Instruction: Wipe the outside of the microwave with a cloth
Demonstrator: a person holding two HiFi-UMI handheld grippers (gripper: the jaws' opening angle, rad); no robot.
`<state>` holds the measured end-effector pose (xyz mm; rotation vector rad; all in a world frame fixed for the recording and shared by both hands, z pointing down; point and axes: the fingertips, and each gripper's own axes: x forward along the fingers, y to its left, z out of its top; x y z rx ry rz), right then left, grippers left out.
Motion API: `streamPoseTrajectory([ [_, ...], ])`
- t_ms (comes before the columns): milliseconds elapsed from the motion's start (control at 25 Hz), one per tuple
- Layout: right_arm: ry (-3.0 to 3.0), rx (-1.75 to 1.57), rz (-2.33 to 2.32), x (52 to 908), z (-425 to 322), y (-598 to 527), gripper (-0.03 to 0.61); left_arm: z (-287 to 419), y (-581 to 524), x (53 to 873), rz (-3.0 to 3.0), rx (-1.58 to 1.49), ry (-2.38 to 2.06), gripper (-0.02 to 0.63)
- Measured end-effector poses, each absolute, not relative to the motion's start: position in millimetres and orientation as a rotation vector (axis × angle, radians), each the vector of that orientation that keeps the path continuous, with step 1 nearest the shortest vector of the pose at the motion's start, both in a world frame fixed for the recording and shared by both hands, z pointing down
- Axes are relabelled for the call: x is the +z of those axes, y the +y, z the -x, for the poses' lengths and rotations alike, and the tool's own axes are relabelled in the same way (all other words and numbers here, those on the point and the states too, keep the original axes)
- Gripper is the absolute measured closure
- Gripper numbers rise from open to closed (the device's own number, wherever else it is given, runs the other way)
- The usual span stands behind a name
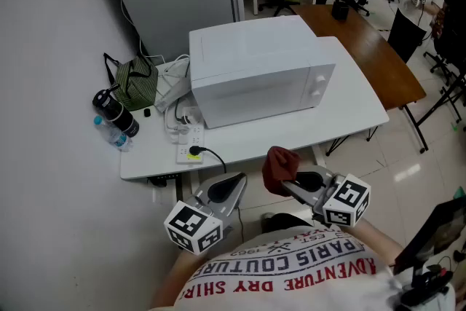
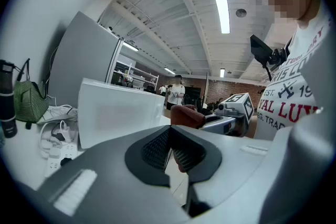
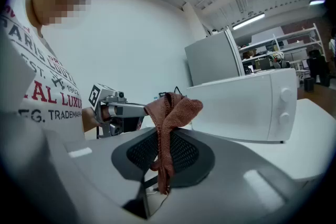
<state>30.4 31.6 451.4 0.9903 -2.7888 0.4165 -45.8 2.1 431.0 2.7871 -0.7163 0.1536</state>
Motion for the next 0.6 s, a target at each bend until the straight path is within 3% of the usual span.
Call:
streamPoseTrajectory([
  [600, -2.833, 0.469, -0.853, 493, -5, -62, 0.535, 73, -63, 428, -2.696, 0.153, -0.857, 0.607],
])
